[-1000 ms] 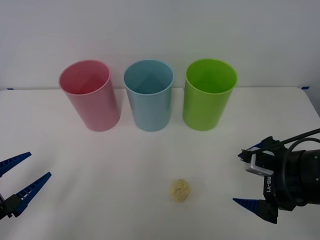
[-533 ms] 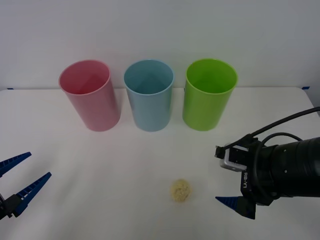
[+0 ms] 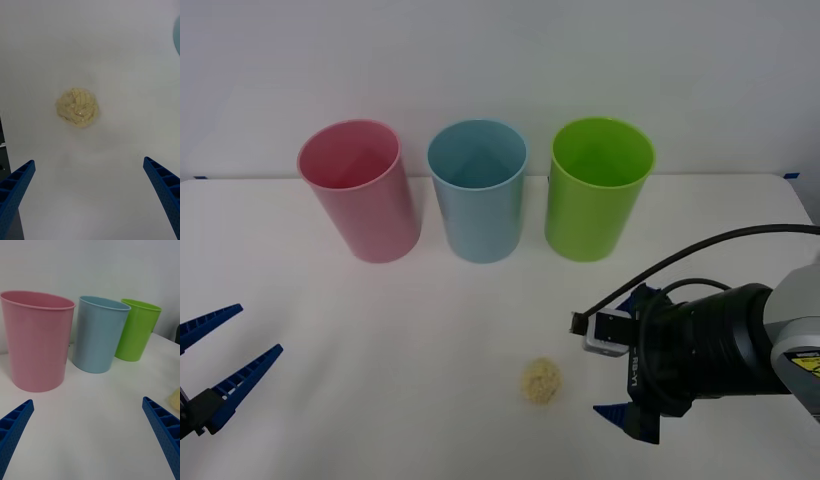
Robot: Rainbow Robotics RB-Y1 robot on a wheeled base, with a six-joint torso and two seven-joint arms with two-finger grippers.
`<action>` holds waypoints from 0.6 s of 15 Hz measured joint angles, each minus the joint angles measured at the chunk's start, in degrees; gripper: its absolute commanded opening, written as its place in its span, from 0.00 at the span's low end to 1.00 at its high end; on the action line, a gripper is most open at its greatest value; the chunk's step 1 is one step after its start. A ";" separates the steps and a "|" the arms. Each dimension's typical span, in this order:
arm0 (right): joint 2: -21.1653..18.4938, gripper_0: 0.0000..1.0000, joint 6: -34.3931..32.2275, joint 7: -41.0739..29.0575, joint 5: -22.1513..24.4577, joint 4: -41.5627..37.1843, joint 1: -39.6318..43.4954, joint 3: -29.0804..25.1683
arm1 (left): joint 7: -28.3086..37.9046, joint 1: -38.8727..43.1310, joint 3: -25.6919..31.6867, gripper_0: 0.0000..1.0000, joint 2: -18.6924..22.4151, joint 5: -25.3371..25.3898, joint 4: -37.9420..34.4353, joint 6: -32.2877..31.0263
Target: Put cans in the blue bin and PET bottles in the pink bin and trash in the green bin.
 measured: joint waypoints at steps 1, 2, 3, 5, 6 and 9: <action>0.61 1.00 0.00 -0.10 0.17 1.18 -0.90 1.20 | 0.00 0.00 0.00 1.00 0.00 0.00 0.00 0.00; 1.19 1.00 0.00 -0.21 0.39 2.49 -1.82 2.38 | 0.00 0.00 0.00 1.00 0.00 0.00 0.00 0.00; 1.93 1.00 0.00 -0.44 0.71 4.11 -2.89 3.52 | 0.00 0.00 0.00 1.00 0.00 0.00 0.00 0.00; 4.24 1.00 0.00 -0.88 1.81 7.98 -5.08 5.79 | 0.00 0.00 0.00 1.00 0.00 0.00 0.00 0.00; 5.58 1.00 0.00 -0.96 2.90 9.77 -5.94 6.74 | 0.00 0.00 0.00 1.00 0.00 0.00 0.00 0.00; 8.89 1.00 0.00 -1.04 7.32 13.65 -7.29 9.57 | 0.00 0.00 0.00 1.00 0.00 0.00 0.00 0.00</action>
